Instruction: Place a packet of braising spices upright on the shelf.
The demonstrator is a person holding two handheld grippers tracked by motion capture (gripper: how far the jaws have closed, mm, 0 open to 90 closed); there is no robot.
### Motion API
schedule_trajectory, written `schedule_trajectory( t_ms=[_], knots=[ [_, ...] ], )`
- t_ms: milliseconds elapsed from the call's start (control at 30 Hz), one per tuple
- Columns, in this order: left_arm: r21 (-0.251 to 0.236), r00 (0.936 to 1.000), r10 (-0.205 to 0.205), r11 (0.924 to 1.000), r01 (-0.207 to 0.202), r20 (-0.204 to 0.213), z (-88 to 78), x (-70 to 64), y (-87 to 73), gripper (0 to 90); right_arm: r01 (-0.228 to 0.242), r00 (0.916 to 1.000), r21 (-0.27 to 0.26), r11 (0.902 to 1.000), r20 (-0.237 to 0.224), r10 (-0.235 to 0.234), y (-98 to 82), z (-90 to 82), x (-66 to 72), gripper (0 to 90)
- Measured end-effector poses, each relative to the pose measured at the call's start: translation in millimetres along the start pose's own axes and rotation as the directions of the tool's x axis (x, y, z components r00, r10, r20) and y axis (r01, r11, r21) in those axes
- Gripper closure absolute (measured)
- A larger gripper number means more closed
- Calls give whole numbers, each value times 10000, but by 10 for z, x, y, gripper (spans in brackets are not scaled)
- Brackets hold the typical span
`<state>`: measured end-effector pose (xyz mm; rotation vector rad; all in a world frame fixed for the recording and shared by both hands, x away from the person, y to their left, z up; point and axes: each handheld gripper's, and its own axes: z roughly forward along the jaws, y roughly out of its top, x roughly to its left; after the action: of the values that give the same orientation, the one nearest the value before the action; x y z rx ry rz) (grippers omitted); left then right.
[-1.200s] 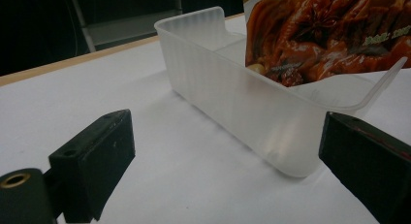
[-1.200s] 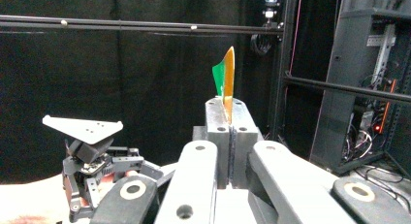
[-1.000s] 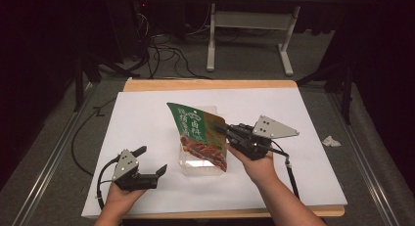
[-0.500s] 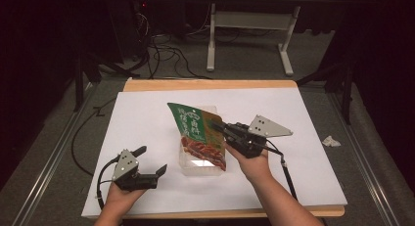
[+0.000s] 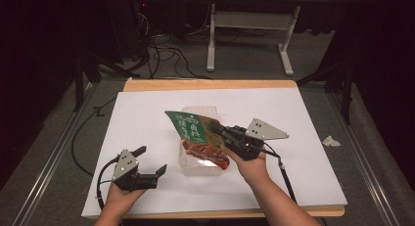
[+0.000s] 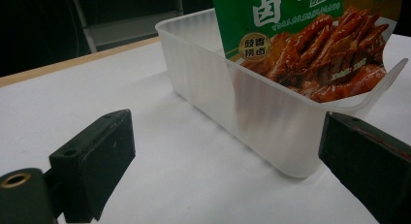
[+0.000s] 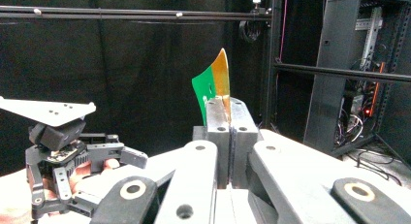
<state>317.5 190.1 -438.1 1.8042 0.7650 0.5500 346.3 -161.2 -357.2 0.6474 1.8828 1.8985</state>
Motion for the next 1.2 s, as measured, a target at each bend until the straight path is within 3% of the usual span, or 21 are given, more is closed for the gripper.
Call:
schedule_trajectory(
  t_ms=[533, 767, 1200],
  knots=[
    [68, 10000, 39, 10000, -39, -1, 5, -4, -1, 67, -98, 9998, 89, 9999, 197, 97, -52, -58, -20, 900],
    [56, 10000, 55, 10000, -55, -20, 7, -13, -2, 68, -354, 9981, 170, 9992, 514, 344, -133, -184, -96, 900],
    [128, 10000, 35, 9999, -34, -61, 9, -13, -7, 71, -414, 9951, 380, 9984, 910, 378, -252, -355, -128, 900]
  ],
)
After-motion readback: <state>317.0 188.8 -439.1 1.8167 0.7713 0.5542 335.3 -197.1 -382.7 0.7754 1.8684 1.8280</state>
